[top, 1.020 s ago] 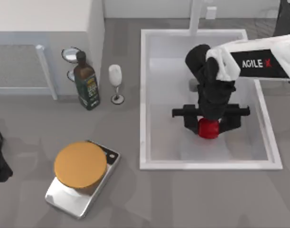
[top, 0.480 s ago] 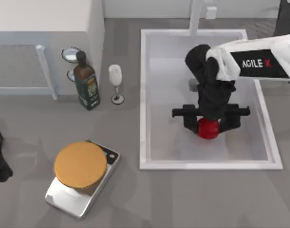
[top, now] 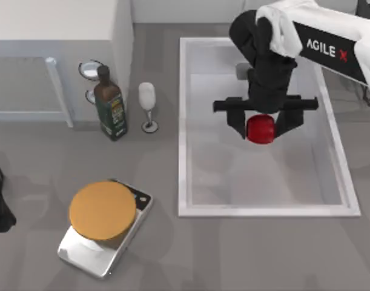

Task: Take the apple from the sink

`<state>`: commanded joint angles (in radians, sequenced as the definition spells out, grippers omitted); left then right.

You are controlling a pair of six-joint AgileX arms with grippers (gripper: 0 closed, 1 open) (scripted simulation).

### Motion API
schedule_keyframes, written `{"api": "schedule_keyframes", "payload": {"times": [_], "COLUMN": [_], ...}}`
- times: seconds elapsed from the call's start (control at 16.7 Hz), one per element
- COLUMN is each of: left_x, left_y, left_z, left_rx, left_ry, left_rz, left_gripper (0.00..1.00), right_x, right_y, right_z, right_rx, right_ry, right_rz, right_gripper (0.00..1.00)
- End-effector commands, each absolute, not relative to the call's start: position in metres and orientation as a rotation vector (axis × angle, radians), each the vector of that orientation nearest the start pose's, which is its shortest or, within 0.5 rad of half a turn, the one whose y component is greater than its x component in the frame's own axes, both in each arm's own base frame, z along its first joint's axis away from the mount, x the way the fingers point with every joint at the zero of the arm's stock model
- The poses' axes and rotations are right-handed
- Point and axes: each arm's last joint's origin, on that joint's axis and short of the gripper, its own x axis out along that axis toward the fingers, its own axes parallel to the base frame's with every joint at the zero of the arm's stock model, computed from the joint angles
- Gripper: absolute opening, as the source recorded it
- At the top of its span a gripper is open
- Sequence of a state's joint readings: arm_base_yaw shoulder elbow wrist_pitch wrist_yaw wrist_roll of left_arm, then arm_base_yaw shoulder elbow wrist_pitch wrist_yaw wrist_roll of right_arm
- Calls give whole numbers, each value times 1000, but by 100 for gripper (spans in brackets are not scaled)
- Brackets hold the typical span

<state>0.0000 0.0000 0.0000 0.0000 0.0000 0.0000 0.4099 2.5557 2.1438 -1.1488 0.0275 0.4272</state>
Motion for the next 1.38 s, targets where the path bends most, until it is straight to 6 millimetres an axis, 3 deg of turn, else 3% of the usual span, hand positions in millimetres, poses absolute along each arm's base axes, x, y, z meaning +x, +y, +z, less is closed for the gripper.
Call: {"api": "schedule_keyframes", "payload": {"times": [0.3,0.54,0.72,0.9,0.96,1.08,1.38], "left_x": [106,106,106,106,106,106,106], "left_y": [-1,-1,-1,-1,-1,-1,-1], "left_z": [160,160,160,160,160,160,160], "left_rx": [0,0,0,0,0,0,0], "left_ry": [0,0,0,0,0,0,0], "left_rz": [0,0,0,0,0,0,0], "left_gripper": [100,100,100,100,100,100,100], "right_x": [451,431,423,423,431,431,434], "right_y": [202,191,187,187,195,193,164], "right_z": [212,268,284,285,288,289,303], "right_rx": [-3,1,3,3,49,48,37], "right_ry": [1538,1528,1521,1521,1389,1389,1400], "right_rz": [-9,-6,-3,-3,55,54,42], "right_gripper": [0,0,0,0,0,0,0]}}
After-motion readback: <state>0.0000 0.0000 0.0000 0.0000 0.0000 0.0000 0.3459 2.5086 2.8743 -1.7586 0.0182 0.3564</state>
